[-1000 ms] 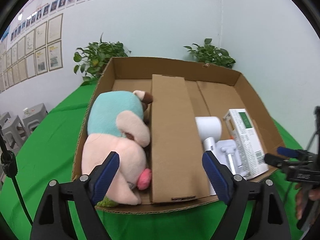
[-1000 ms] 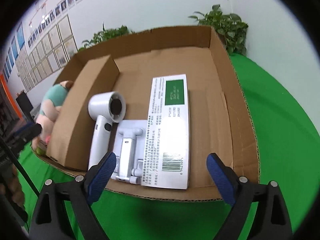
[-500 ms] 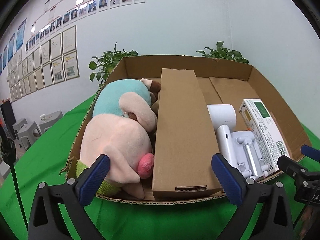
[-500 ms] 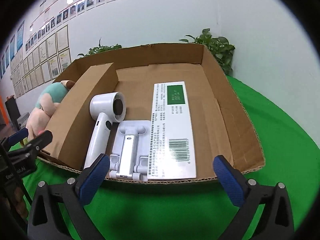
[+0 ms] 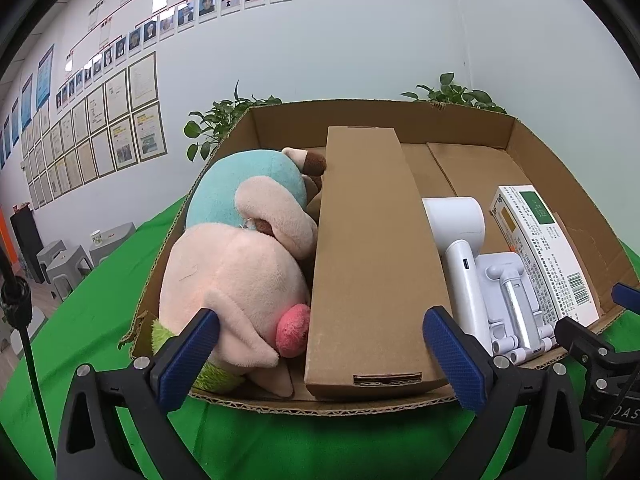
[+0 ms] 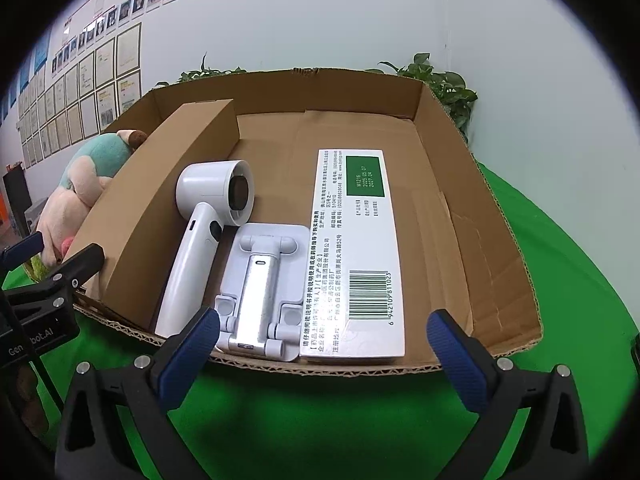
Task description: Organize objects
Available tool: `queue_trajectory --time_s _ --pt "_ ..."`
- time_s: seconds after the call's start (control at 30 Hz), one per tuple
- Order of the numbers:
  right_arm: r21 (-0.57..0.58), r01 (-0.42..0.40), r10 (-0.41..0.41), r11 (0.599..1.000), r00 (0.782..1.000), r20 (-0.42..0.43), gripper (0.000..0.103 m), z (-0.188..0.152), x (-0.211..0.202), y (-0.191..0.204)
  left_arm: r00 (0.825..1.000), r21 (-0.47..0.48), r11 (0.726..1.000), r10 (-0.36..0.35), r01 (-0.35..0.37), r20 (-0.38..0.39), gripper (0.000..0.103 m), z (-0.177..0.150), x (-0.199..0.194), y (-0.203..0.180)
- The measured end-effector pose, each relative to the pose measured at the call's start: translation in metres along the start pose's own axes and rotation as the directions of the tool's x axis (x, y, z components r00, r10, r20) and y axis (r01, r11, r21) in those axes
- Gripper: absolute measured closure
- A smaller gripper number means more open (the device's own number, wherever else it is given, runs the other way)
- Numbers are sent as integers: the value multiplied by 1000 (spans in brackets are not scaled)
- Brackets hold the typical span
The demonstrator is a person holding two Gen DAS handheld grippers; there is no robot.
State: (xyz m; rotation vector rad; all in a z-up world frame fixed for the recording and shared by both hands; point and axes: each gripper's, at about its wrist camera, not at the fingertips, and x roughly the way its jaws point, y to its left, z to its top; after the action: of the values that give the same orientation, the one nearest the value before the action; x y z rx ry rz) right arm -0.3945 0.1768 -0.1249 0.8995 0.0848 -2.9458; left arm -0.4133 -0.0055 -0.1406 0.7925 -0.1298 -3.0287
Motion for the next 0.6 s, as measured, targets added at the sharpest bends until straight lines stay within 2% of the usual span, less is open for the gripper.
queue_trajectory --time_s 0.6 --pt "-1 1 -1 1000 1000 1 0 -1 -2 -1 1000 -12 1000 -2 2 1 0 -1 2 0"
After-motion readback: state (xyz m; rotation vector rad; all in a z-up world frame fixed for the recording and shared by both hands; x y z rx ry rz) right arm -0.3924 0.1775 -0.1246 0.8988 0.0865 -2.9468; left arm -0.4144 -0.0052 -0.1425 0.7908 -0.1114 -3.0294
